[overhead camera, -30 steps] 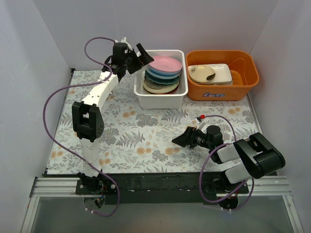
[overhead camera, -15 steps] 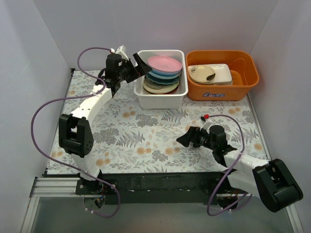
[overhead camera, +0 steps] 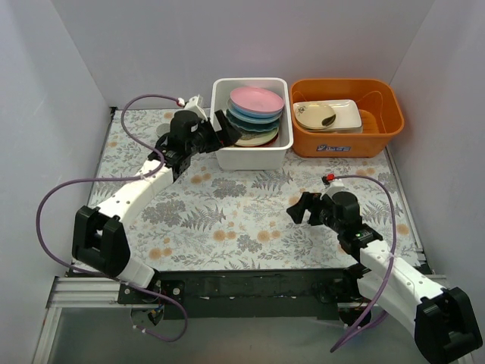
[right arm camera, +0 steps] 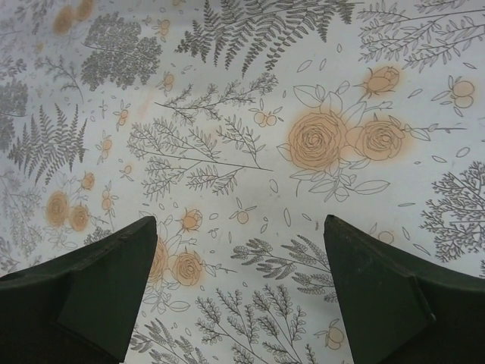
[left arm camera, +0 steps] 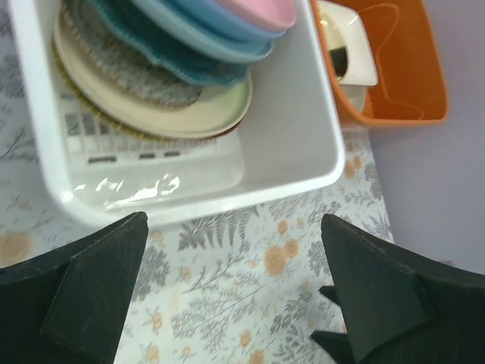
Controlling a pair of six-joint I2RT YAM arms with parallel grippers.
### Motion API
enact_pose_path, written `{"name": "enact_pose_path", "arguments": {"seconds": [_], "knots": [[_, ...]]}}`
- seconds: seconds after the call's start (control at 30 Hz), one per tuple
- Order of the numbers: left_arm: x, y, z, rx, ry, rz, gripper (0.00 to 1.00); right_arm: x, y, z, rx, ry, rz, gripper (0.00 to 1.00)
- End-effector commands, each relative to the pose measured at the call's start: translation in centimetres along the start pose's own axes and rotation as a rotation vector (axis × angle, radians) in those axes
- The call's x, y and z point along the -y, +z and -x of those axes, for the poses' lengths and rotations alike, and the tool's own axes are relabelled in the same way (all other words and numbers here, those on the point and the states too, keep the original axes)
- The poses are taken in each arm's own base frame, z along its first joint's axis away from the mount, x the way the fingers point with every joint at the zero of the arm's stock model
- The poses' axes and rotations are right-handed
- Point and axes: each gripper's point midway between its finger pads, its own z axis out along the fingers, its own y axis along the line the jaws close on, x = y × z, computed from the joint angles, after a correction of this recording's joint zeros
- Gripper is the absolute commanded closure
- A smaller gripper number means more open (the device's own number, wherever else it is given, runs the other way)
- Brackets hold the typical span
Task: Place the plates into the plastic bin on the countertop
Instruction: Reset both arms
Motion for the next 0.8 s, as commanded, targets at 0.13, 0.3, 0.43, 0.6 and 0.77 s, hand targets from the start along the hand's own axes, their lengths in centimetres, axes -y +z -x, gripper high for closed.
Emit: {"name": "enact_pose_path", "arguments": {"seconds": [0.13, 0.3, 0.43, 0.6, 0.77], "knots": [[-4.4, -4.7, -3.2, 0.005, -0.022, 0.161, 0.02, 2.0, -1.0, 2.0, 0.034, -0.065, -0.146, 0.02], [-6.9, -6.5, -5.9, -0.026, -0.029, 0.229, 0.02, 3.5, -1.7, 2.5, 0.036, -0.076, -0.242, 0.02], [-8.8, -7.5, -8.2, -0.042, -0.048, 0.271, 0.02, 4.8, -2.3, 2.4, 0.034, -0.088, -0.312, 0.02], [-11.4, -8.2, -10.5, -0.056, -0.06, 0.348, 0.02, 5.6, -2.5, 2.6, 0.04, -0.097, -0.365, 0.02], [-12.2, -8.7, -12.0, -0.054, -0.027, 0.317, 0.02, 6.8, -2.5, 3.1, 0.086, -0.048, -0.436, 0.02]]}}
